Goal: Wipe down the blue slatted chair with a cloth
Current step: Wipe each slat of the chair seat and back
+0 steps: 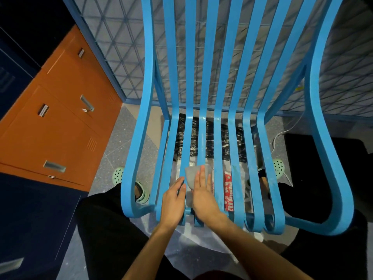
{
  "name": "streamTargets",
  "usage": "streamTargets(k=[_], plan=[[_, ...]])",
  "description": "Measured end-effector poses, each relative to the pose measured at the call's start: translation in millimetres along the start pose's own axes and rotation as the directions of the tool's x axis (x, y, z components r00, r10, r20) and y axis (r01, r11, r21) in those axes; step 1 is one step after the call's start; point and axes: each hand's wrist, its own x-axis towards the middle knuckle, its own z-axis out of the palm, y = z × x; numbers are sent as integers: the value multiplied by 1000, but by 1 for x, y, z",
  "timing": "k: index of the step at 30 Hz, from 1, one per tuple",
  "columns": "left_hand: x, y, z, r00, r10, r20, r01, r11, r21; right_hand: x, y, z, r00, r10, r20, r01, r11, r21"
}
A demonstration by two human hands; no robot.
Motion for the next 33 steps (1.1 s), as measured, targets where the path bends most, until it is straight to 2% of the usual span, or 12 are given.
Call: streamTargets(k=[5,8,11,16,20,23,27,31,33], plan=[[11,-1,1,1000,-7,29,4,994,109,-46,11,48,999,-43,-7,43,999,16],[18,2,5,998,-5,69,-5,990,141,-51,12,30,995,-53,90,48,997,52],[25,7,6,997,48,57,-56,987,150,-36,14,13,992,-96,77,93,995,39],[39,5,9,994,54,94,-70,981,180,-7,15,0,989,-137,56,136,991,18],[50,5,17,986,56,160,-91,970,224,16,18,-6,986,-165,19,166,980,-109],[63,3,20,983,54,175,-99,961,257,34,21,-12,985,-164,47,169,978,-122],[85,-1,22,980,74,184,-129,943,307,63,28,-13,988,-156,17,156,987,-26],[89,-2,27,971,157,180,-202,943,264,96,30,-30,988,-134,72,133,991,25],[88,-3,27,969,162,185,-210,936,281,118,33,-36,990,-121,74,123,992,-19]])
